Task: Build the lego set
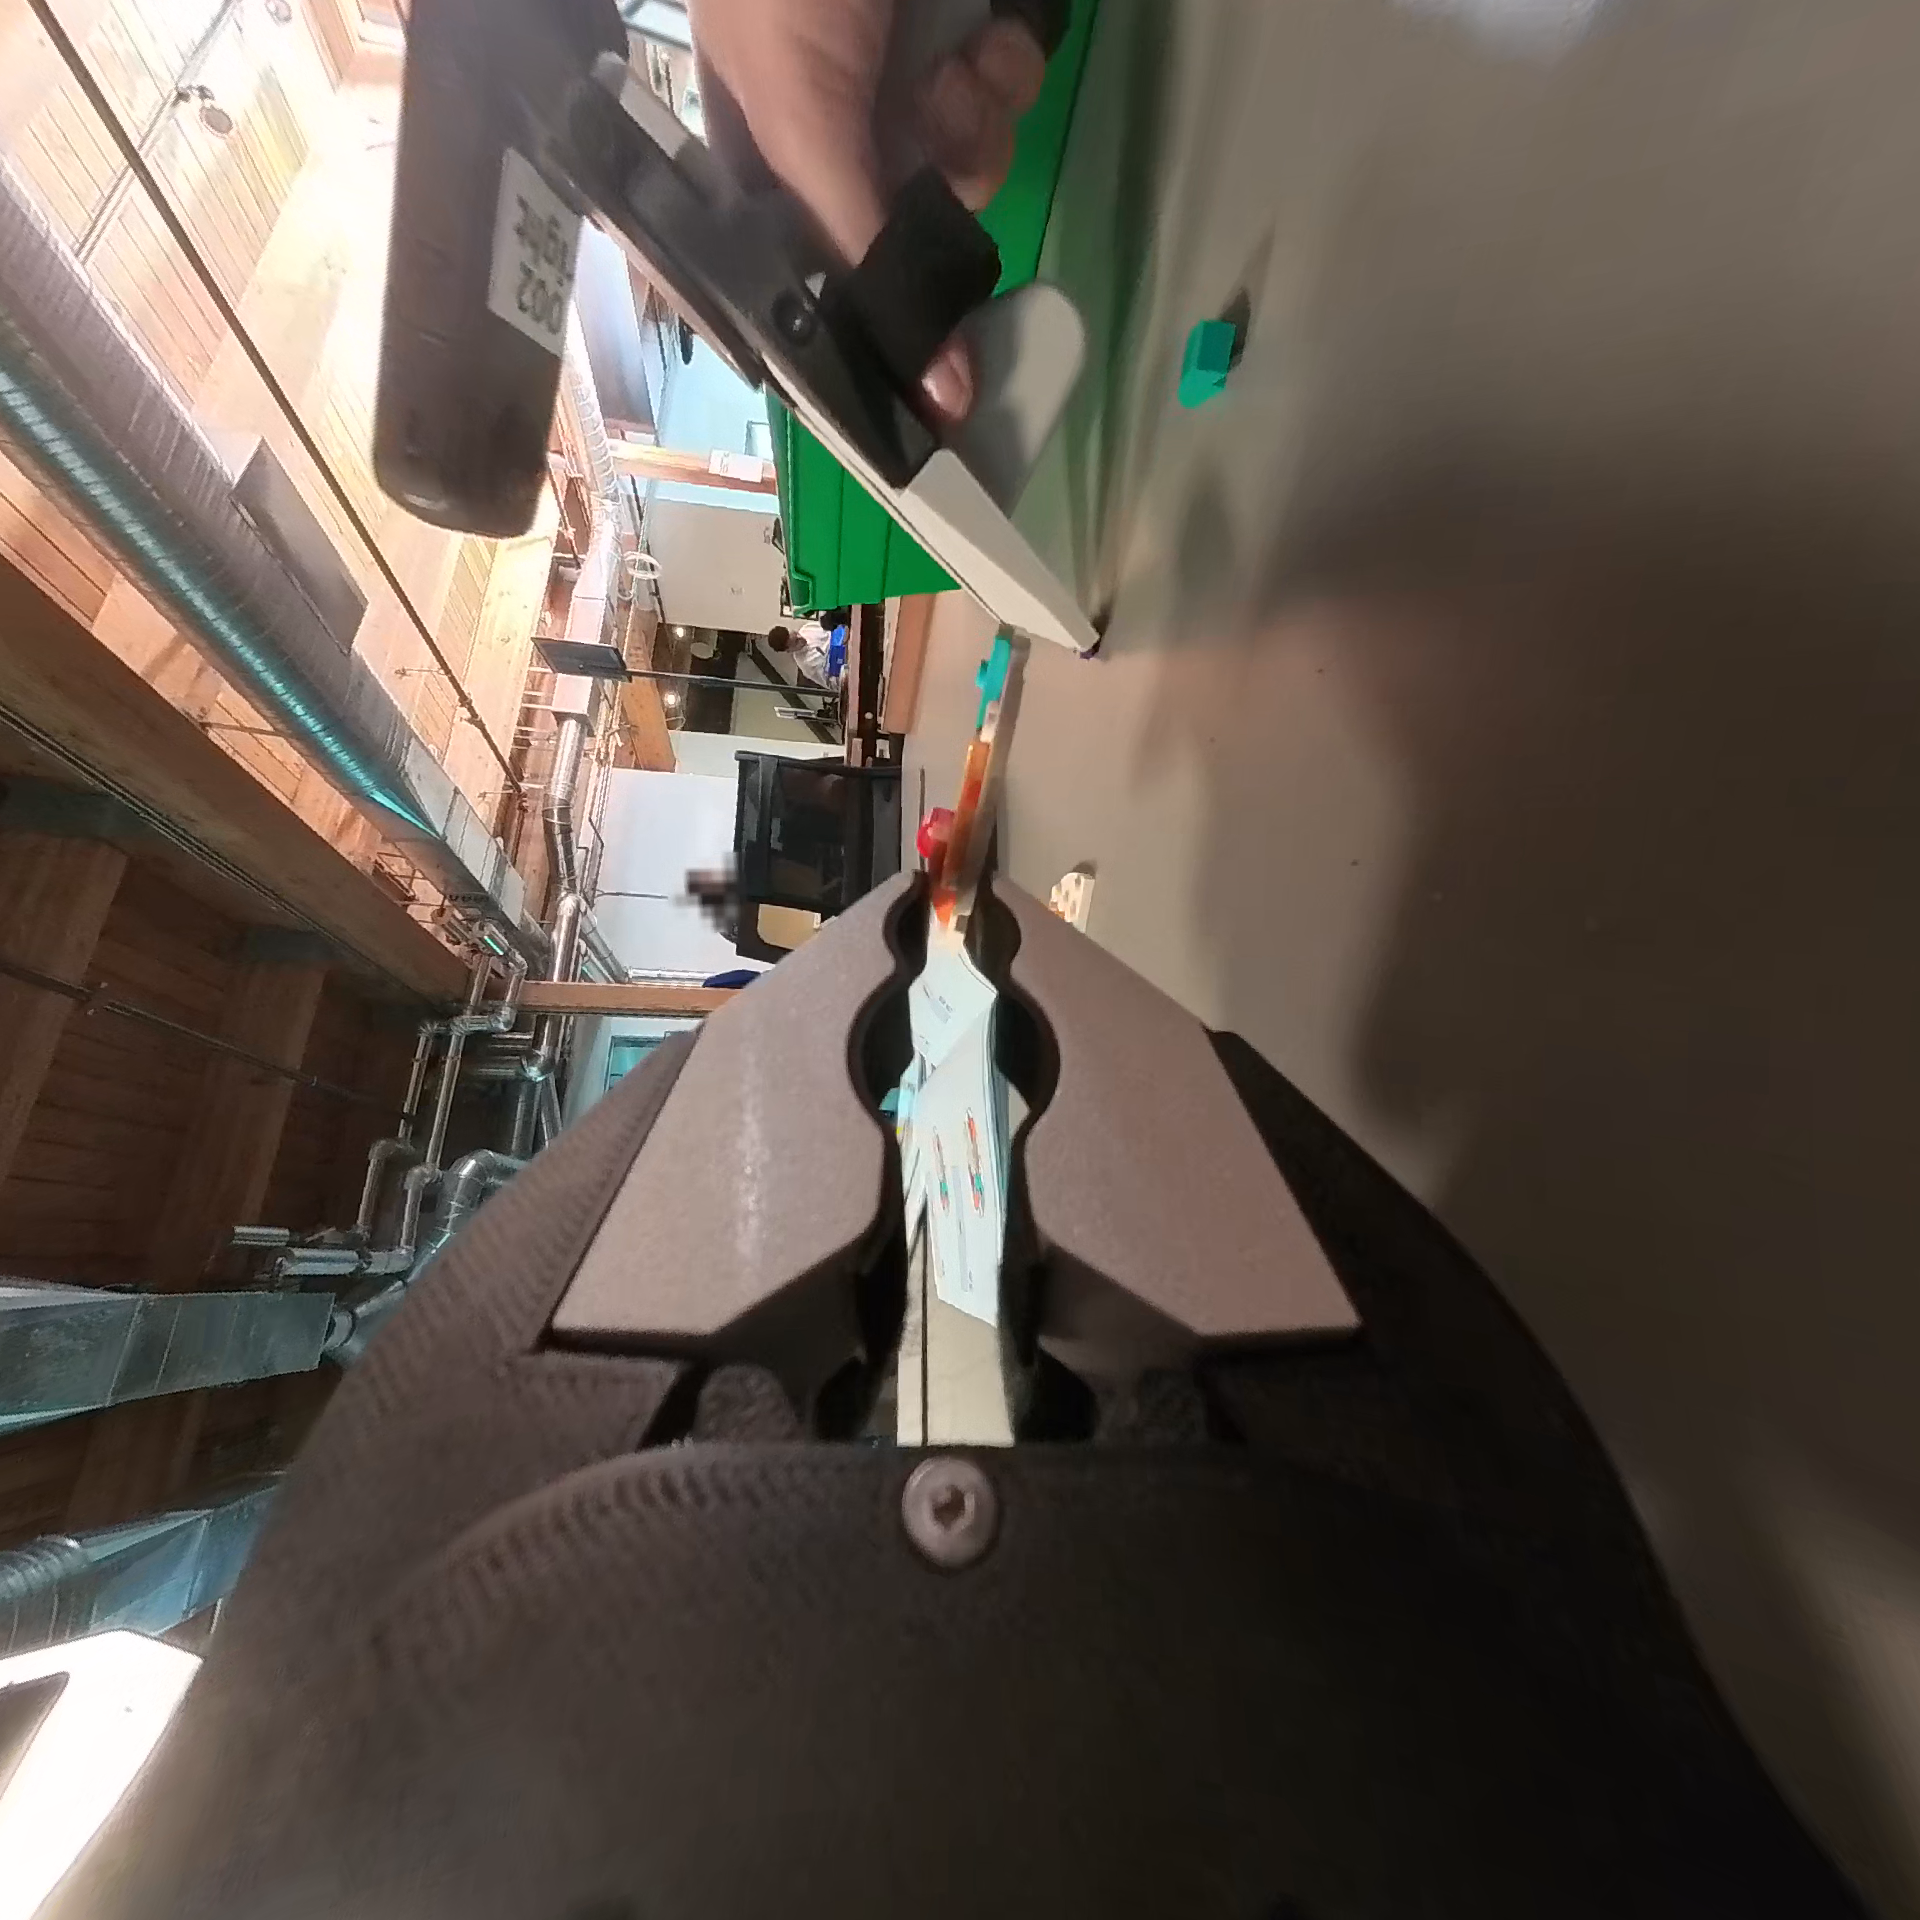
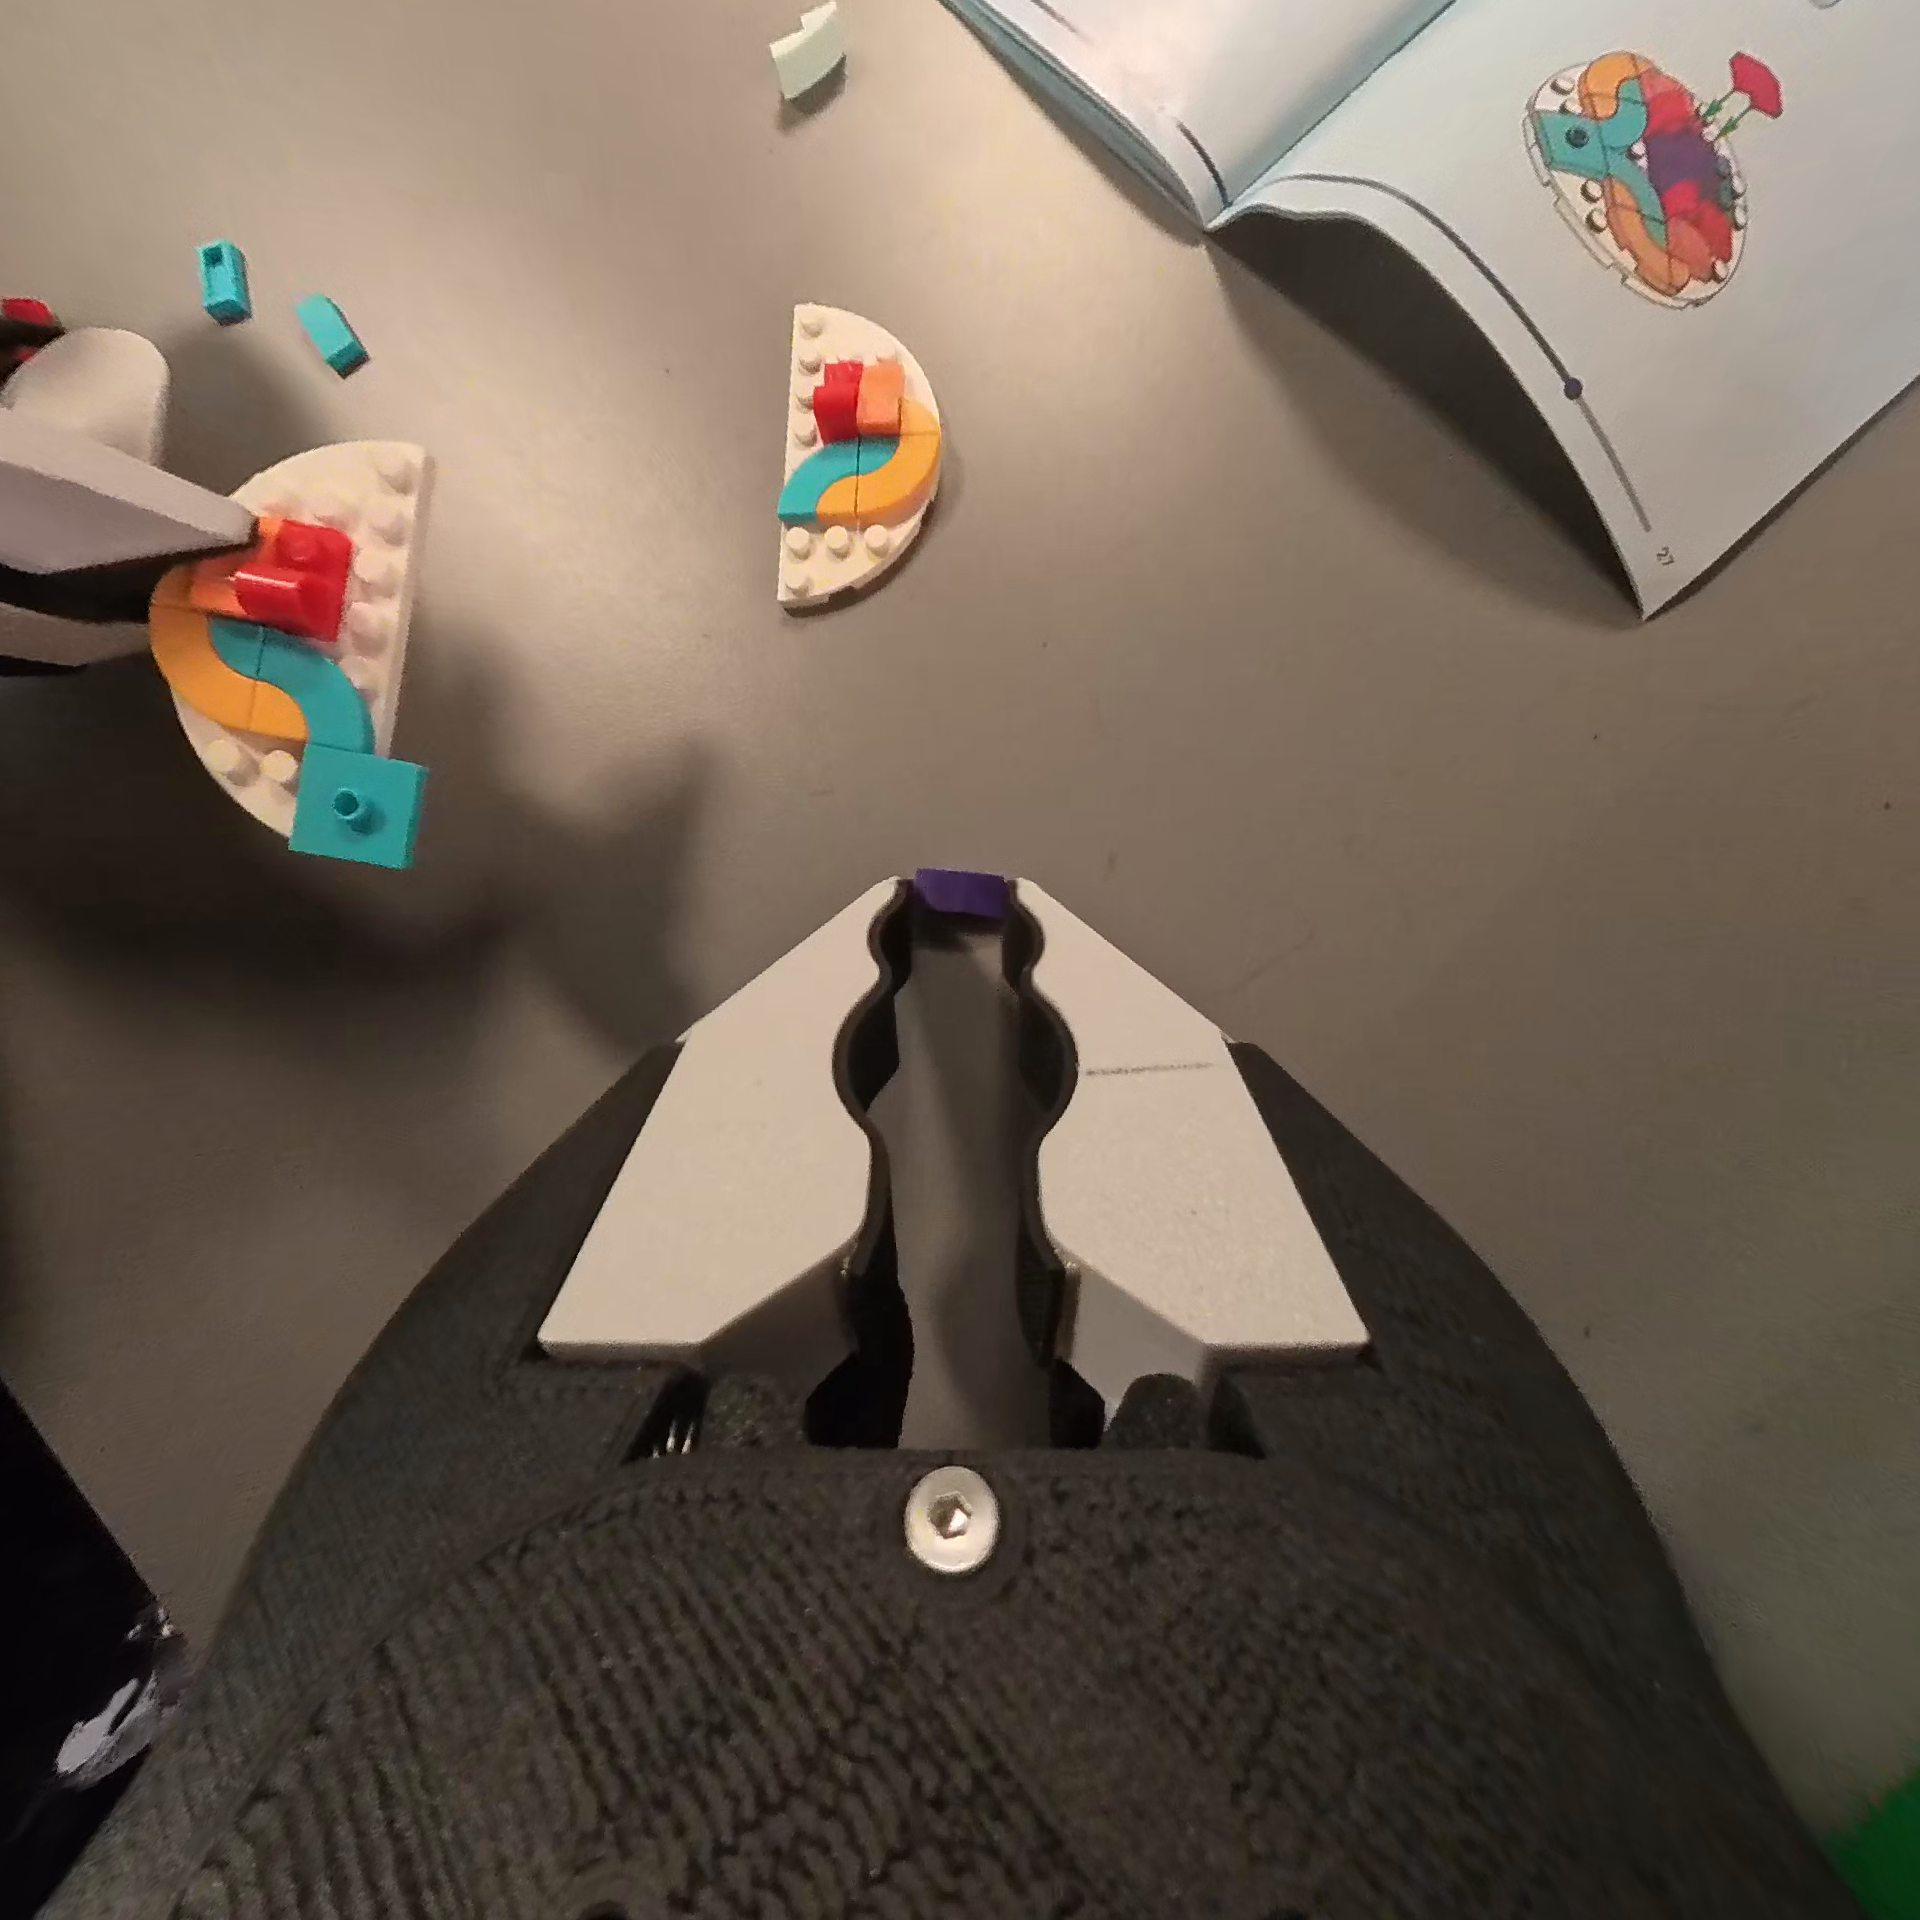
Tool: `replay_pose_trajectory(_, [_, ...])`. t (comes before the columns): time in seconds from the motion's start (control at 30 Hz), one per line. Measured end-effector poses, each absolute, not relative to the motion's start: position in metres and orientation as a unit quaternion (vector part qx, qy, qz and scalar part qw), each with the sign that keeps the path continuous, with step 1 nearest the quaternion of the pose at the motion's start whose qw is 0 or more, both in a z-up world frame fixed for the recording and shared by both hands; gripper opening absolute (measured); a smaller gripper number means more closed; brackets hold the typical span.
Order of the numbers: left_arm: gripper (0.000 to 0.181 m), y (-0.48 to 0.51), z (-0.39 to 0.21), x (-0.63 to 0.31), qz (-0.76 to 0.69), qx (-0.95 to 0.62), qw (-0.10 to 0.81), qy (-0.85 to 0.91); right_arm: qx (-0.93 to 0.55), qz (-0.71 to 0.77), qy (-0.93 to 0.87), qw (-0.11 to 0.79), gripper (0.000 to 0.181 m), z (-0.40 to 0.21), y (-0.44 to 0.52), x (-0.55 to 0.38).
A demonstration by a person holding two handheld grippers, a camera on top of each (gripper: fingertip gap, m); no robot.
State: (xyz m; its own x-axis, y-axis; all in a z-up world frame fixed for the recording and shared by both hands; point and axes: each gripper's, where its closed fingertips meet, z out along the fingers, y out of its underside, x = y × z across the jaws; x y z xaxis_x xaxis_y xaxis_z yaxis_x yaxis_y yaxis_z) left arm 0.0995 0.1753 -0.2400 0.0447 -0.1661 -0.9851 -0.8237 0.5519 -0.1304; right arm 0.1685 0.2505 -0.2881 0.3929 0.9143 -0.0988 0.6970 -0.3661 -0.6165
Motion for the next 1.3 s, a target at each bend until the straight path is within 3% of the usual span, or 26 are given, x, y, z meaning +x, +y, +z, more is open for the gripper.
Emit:
replay_pose_trajectory(0.2, [0.007,0.174,-0.237,0.101,0.272,-0.376,0.616,0.636,-0.773,0.239,-0.533,0.246,0.015,-0.281,0.248,0.161])
replay_pose_trajectory(0.47, [0.007,0.152,-0.211,0.112,0.234,-0.323,0.678,0.618,-0.548,0.441,-0.672,0.231,0.015,-0.188,0.164,0.122])
replay_pose_trajectory(0.97, [0.007,0.134,-0.206,0.123,0.199,-0.291,0.696,0.626,-0.483,0.369,-0.782,0.139,0.015,-0.197,0.141,0.120])
replay_pose_trajectory(1.3, [0.007,0.129,-0.202,0.125,0.195,-0.280,0.704,0.622,-0.444,0.325,-0.824,0.135,0.015,-0.200,0.133,0.122])
